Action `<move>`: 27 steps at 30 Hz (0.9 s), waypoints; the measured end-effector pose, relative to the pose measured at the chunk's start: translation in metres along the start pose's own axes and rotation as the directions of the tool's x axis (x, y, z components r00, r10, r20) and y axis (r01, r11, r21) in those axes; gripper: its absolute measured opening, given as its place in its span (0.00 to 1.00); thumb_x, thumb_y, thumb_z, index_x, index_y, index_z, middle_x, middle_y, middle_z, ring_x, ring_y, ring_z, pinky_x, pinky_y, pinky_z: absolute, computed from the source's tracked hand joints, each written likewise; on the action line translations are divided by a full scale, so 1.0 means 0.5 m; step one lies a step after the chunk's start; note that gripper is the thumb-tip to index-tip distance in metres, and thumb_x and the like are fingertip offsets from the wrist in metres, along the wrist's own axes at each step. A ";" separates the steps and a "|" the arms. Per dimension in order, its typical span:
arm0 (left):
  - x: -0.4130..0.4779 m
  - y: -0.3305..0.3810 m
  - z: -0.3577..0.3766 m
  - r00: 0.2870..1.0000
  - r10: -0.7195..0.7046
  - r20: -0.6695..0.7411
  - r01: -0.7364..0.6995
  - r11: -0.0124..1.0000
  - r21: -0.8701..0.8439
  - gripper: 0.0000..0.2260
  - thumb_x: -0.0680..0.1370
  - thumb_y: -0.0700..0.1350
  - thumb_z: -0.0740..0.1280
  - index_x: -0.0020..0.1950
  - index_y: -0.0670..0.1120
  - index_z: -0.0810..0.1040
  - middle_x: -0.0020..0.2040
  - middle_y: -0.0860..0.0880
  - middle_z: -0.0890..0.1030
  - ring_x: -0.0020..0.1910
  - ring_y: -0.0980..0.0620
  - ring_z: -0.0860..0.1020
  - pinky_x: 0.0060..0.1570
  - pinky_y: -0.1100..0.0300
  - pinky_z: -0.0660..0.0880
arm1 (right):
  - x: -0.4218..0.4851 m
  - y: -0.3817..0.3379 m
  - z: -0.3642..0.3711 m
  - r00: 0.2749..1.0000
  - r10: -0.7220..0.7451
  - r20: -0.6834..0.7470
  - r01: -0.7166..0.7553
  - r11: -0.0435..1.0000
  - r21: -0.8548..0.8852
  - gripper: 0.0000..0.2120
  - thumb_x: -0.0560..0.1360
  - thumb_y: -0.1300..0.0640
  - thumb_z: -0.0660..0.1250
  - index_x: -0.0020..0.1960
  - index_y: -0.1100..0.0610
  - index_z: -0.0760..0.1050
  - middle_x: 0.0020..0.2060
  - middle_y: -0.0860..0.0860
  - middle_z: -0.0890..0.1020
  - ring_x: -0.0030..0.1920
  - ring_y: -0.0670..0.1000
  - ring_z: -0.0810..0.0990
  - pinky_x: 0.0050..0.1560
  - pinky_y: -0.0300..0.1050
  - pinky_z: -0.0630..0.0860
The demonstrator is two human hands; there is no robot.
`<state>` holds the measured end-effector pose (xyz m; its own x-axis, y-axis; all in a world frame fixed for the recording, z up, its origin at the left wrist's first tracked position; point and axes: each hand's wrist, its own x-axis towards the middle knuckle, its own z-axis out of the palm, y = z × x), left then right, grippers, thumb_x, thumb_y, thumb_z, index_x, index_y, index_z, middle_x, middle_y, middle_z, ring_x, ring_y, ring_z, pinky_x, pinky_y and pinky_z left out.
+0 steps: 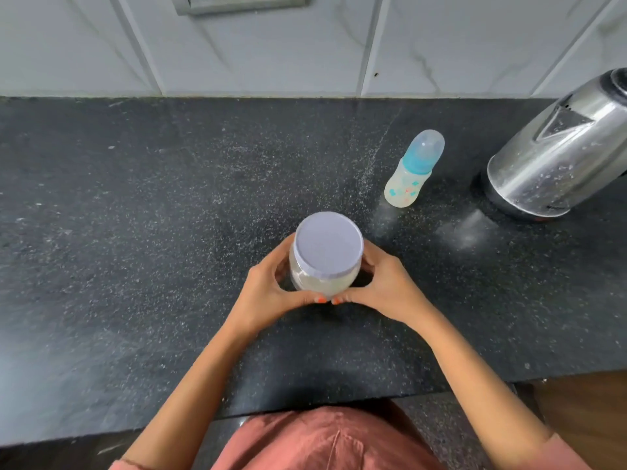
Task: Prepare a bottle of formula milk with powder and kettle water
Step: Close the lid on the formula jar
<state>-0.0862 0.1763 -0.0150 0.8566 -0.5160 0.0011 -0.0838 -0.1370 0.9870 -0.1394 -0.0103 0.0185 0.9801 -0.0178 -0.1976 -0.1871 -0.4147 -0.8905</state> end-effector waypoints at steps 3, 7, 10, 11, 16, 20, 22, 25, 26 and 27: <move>0.062 0.004 -0.018 0.999 -0.001 -0.035 -0.001 0.999 -0.039 0.41 0.57 0.43 0.81 0.66 0.52 0.66 0.61 0.58 0.74 0.61 0.64 0.73 0.60 0.67 0.70 | 0.067 -0.017 -0.022 1.000 -0.026 0.016 0.027 0.999 -0.018 0.39 0.61 0.62 0.78 0.66 0.45 0.65 0.54 0.35 0.73 0.54 0.31 0.72 0.51 0.19 0.66; 0.144 0.002 -0.044 0.997 -0.009 -0.077 0.006 0.999 -0.037 0.40 0.59 0.38 0.80 0.67 0.47 0.66 0.60 0.53 0.76 0.59 0.61 0.75 0.59 0.65 0.71 | 0.158 -0.027 -0.041 0.997 -0.074 0.013 0.074 0.996 -0.055 0.38 0.63 0.61 0.76 0.69 0.52 0.64 0.62 0.47 0.75 0.61 0.42 0.71 0.57 0.29 0.68; 0.195 -0.007 -0.059 0.993 -0.018 -0.119 0.012 0.999 -0.053 0.35 0.63 0.31 0.75 0.67 0.43 0.66 0.59 0.50 0.76 0.56 0.64 0.76 0.55 0.67 0.72 | 0.218 -0.029 -0.047 0.996 -0.089 0.009 0.089 0.994 -0.057 0.37 0.65 0.64 0.75 0.70 0.54 0.64 0.64 0.52 0.75 0.63 0.47 0.73 0.63 0.42 0.71; 0.208 -0.012 -0.062 0.992 -0.020 -0.125 0.012 0.998 -0.063 0.34 0.64 0.30 0.74 0.67 0.42 0.66 0.59 0.49 0.76 0.55 0.64 0.76 0.54 0.68 0.73 | 0.234 -0.026 -0.048 0.996 -0.091 0.011 0.091 0.994 -0.061 0.37 0.65 0.64 0.75 0.70 0.54 0.64 0.64 0.52 0.74 0.64 0.48 0.73 0.64 0.45 0.71; 0.248 -0.032 -0.075 0.992 -0.034 -0.123 0.025 0.997 -0.078 0.34 0.64 0.29 0.73 0.67 0.43 0.66 0.59 0.51 0.76 0.55 0.65 0.76 0.52 0.68 0.73 | 0.285 -0.012 -0.046 0.995 -0.099 0.019 0.100 0.993 -0.066 0.36 0.65 0.65 0.74 0.69 0.55 0.64 0.63 0.54 0.75 0.64 0.51 0.73 0.64 0.51 0.72; 0.260 -0.032 -0.075 0.994 -0.033 -0.106 0.025 0.997 -0.072 0.33 0.65 0.29 0.73 0.66 0.45 0.66 0.58 0.54 0.75 0.54 0.67 0.75 0.52 0.70 0.72 | 0.296 -0.009 -0.047 0.996 -0.089 0.010 0.089 0.994 -0.056 0.36 0.65 0.67 0.73 0.70 0.55 0.63 0.64 0.54 0.74 0.64 0.50 0.72 0.64 0.46 0.71; 0.260 -0.029 -0.078 0.996 -0.033 -0.083 0.030 0.999 -0.035 0.34 0.66 0.33 0.75 0.68 0.45 0.65 0.62 0.52 0.75 0.58 0.65 0.74 0.56 0.68 0.71 | 0.292 -0.011 -0.046 0.997 -0.083 0.006 0.083 0.996 -0.044 0.37 0.66 0.67 0.73 0.70 0.55 0.62 0.65 0.53 0.74 0.64 0.49 0.72 0.63 0.43 0.70; 0.254 -0.041 -0.090 0.999 -0.030 -0.037 0.031 0.998 0.045 0.41 0.65 0.45 0.78 0.73 0.46 0.60 0.69 0.51 0.70 0.66 0.59 0.69 0.65 0.61 0.67 | 0.284 -0.009 -0.040 0.995 -0.096 -0.025 0.095 0.994 -0.050 0.37 0.67 0.67 0.72 0.71 0.55 0.61 0.66 0.53 0.73 0.64 0.47 0.70 0.62 0.40 0.69; 0.249 -0.044 -0.094 0.999 -0.037 -0.032 0.039 0.996 0.079 0.44 0.64 0.50 0.78 0.74 0.48 0.58 0.71 0.51 0.67 0.68 0.57 0.67 0.67 0.57 0.65 | 0.277 -0.011 -0.037 0.995 -0.093 -0.042 0.091 0.994 -0.052 0.36 0.67 0.67 0.71 0.71 0.55 0.62 0.66 0.53 0.72 0.64 0.48 0.70 0.63 0.41 0.69; 0.248 -0.056 -0.097 0.998 -0.050 -0.041 0.054 0.993 0.102 0.46 0.64 0.54 0.77 0.75 0.49 0.57 0.73 0.51 0.65 0.70 0.56 0.65 0.69 0.53 0.63 | 0.274 -0.007 -0.034 0.993 -0.098 -0.062 0.095 0.994 -0.049 0.34 0.68 0.67 0.71 0.70 0.55 0.63 0.66 0.54 0.72 0.65 0.49 0.70 0.64 0.42 0.68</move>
<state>0.0470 0.1573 -0.0346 0.8800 -0.4731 -0.0418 -0.0888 -0.2502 0.9641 -0.0034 -0.0267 0.0014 0.9959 -0.0333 -0.0841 -0.0900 -0.4585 -0.8841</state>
